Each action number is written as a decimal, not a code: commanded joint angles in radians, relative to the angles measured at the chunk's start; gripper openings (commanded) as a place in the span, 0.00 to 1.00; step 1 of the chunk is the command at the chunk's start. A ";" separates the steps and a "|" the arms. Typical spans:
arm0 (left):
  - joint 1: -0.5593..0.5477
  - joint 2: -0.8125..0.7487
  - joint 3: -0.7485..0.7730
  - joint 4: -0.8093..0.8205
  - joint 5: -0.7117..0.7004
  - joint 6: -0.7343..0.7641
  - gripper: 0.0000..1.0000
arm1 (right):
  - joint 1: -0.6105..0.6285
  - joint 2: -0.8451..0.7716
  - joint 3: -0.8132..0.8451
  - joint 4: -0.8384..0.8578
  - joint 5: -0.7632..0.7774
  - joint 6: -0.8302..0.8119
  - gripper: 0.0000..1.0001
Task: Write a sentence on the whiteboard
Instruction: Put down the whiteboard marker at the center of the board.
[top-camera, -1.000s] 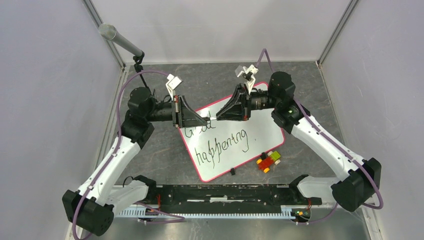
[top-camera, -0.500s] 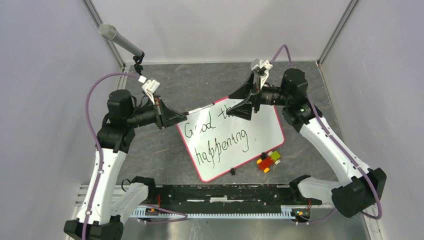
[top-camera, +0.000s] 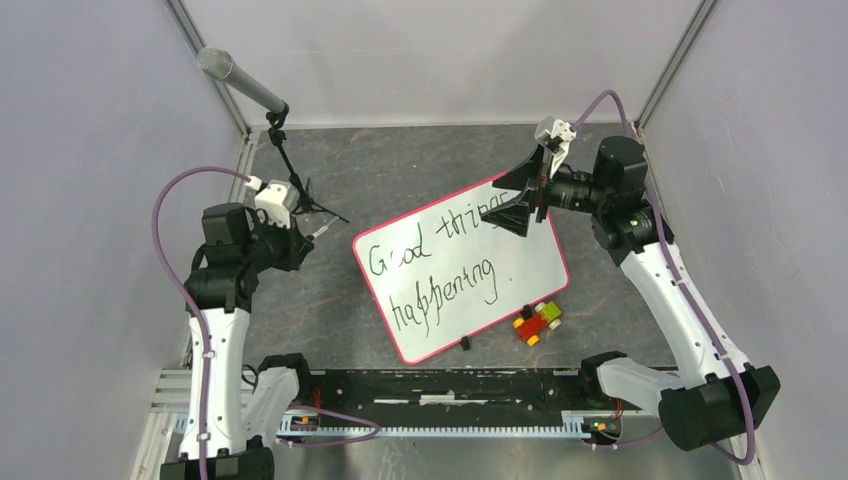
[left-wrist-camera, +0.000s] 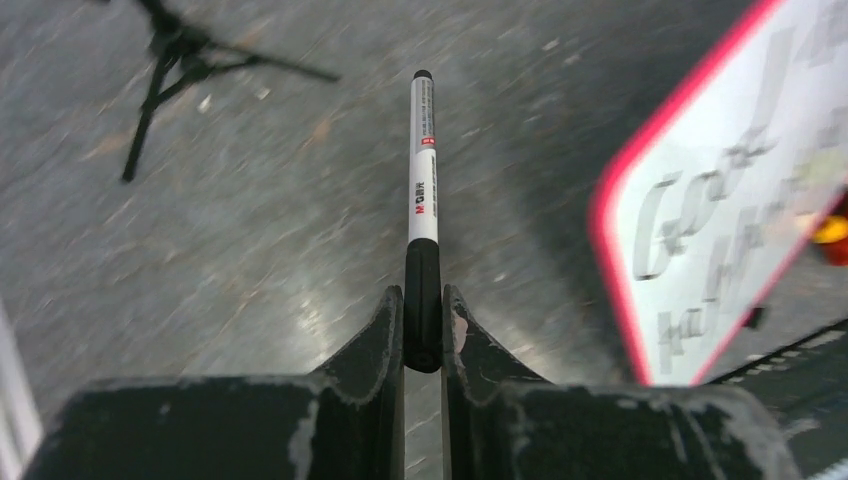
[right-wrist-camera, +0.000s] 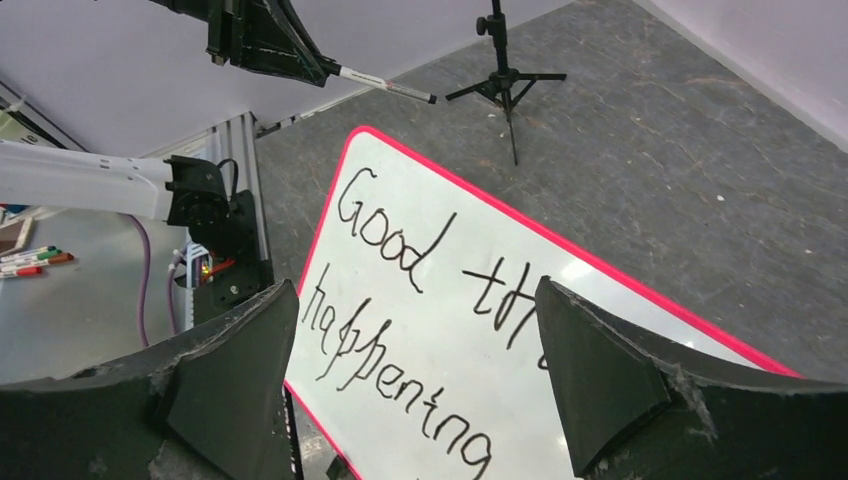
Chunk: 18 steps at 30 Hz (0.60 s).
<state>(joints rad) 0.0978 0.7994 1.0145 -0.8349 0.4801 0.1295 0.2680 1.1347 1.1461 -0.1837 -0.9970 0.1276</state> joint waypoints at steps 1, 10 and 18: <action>0.058 0.007 -0.102 0.041 -0.169 0.159 0.02 | -0.030 -0.032 -0.008 -0.054 -0.014 -0.082 0.94; 0.172 0.206 -0.226 0.193 -0.068 0.258 0.03 | -0.059 -0.044 -0.030 -0.179 0.042 -0.212 0.94; 0.174 0.356 -0.294 0.266 -0.029 0.414 0.17 | -0.069 -0.053 -0.053 -0.203 0.080 -0.247 0.95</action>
<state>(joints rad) 0.2680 1.1114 0.7433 -0.6544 0.4049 0.4183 0.2047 1.1034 1.0966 -0.3759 -0.9459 -0.0780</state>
